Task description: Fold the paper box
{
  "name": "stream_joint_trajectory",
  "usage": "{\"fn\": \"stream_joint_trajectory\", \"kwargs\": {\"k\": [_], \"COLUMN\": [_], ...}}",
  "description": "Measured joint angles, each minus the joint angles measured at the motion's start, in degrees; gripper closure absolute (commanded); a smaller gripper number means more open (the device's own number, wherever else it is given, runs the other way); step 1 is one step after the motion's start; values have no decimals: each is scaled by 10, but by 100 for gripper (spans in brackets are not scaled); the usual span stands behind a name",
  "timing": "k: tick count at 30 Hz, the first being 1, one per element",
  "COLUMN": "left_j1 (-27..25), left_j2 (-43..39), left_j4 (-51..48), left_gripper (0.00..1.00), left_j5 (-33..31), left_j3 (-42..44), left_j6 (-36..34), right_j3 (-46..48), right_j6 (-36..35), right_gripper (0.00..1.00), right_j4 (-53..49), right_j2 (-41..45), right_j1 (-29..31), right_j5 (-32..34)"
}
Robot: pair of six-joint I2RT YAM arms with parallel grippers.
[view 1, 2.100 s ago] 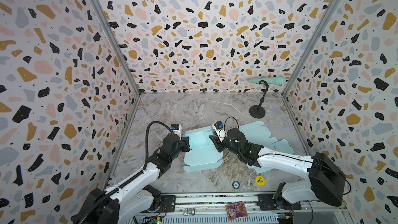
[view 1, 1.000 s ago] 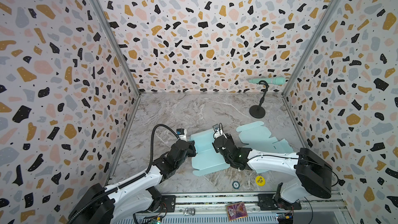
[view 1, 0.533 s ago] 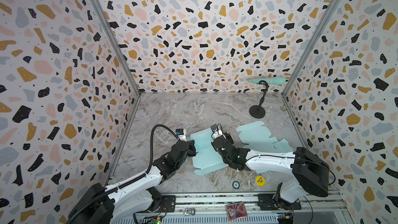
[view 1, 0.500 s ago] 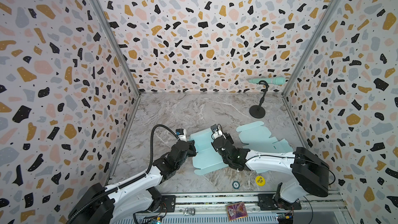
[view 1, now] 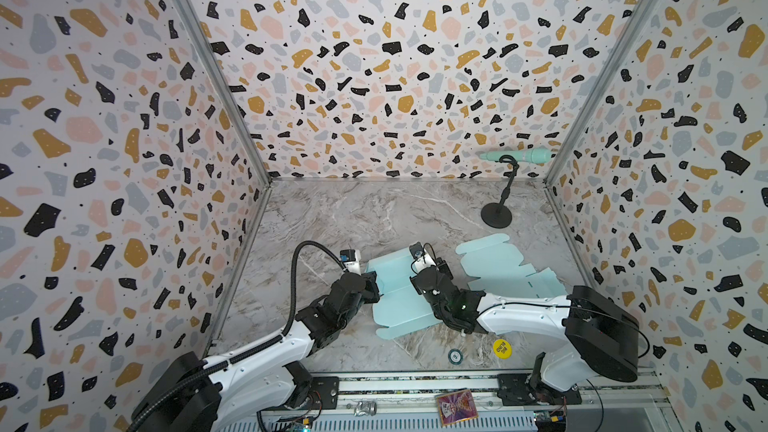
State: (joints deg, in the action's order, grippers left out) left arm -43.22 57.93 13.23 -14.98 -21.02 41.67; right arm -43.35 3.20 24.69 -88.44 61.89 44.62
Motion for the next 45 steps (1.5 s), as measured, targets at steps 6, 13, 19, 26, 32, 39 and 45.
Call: {"fn": "stream_joint_trajectory", "kwargs": {"k": [6, 13, 19, 26, 32, 39, 45], "left_j1": [0, 0, -4, -9, -9, -9, -9], "left_j2": [6, 14, 17, 31, 38, 38, 38], "left_j4": [5, 21, 40, 69, 76, 78, 76], "left_gripper": [100, 100, 100, 100, 100, 100, 100], "left_j5": [-3, 5, 10, 23, 26, 29, 30], "left_j3": [1, 1, 1, 1, 1, 1, 1], "left_j6": [1, 0, 0, 0, -1, -5, -8], "right_j3": [2, 16, 24, 68, 120, 157, 177], "right_j6": [-14, -19, -17, -2, -11, -25, -28], "right_gripper": [80, 72, 63, 50, 30, 18, 16], "right_j4": [5, 2, -8, -12, -4, -7, -34], "right_j2": [-5, 16, 47, 120, 195, 287, 412], "right_j1": [0, 7, 16, 23, 24, 6, -35], "right_j5": [0, -2, -5, -58, -144, -242, -339]}}
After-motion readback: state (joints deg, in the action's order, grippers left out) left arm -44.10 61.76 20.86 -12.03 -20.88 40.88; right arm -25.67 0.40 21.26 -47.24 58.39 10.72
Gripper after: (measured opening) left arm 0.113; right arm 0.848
